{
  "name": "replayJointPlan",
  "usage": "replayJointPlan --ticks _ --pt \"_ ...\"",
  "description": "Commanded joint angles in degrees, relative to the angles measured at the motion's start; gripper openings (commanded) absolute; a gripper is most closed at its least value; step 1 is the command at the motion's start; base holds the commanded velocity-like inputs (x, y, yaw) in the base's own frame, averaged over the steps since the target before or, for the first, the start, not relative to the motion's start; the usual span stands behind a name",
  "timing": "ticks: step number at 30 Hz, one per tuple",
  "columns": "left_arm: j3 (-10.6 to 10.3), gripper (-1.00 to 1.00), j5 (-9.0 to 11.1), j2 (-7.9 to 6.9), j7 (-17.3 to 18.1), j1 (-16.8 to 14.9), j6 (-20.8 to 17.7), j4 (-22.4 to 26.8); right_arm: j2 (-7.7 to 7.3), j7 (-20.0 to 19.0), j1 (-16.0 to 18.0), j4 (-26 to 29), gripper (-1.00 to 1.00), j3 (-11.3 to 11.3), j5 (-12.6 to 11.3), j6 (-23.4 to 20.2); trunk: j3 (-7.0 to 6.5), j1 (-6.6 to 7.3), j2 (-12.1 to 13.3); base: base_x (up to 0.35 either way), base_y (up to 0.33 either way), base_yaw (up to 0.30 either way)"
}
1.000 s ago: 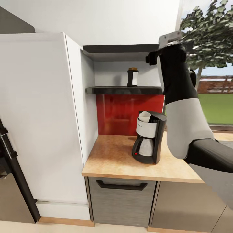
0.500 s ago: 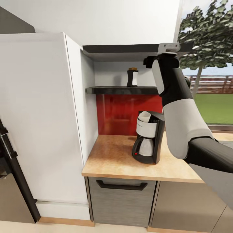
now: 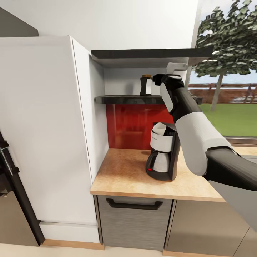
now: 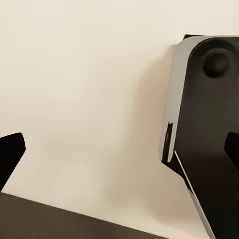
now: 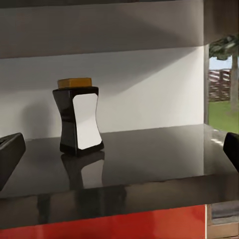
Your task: Set up a coffee station on the kitchen countertop: keep the coffee maker on the countertop, move the bottle of coffee from the kitchen shelf to the counter next to the coffee maker, place a paper coffee filter on top of the coffee maker, put the saucer next to the coffee maker with the coffee cup on the saucer, and place the electric kettle next to the coffee maker.
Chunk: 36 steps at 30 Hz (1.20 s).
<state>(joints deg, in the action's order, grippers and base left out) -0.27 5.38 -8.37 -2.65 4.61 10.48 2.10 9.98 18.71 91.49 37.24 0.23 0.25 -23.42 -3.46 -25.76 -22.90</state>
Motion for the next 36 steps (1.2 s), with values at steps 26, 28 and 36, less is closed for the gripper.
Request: replayJointPlan --ticks 26,28,36 --pt "-0.9 1.0 0.2 -0.04 -0.4 2.5 -0.8 -3.0 0.01 -0.1 0.0 -0.1 1.0 0.2 -0.1 -0.3 0.01 -0.02 0.0 0.0 0.146 0.0" --pt "-0.9 1.0 0.2 -0.06 -0.4 2.7 -0.8 -3.6 0.01 -0.1 0.0 -0.1 1.0 0.2 -0.1 -0.2 0.01 -0.02 0.0 0.046 0.0 0.0" --pt "-1.0 1.0 0.2 0.06 -0.4 2.9 -0.8 -4.6 0.01 0.0 0.0 -0.1 1.0 0.2 -0.1 -0.3 0.01 -0.02 0.0 0.276 0.0 0.0"
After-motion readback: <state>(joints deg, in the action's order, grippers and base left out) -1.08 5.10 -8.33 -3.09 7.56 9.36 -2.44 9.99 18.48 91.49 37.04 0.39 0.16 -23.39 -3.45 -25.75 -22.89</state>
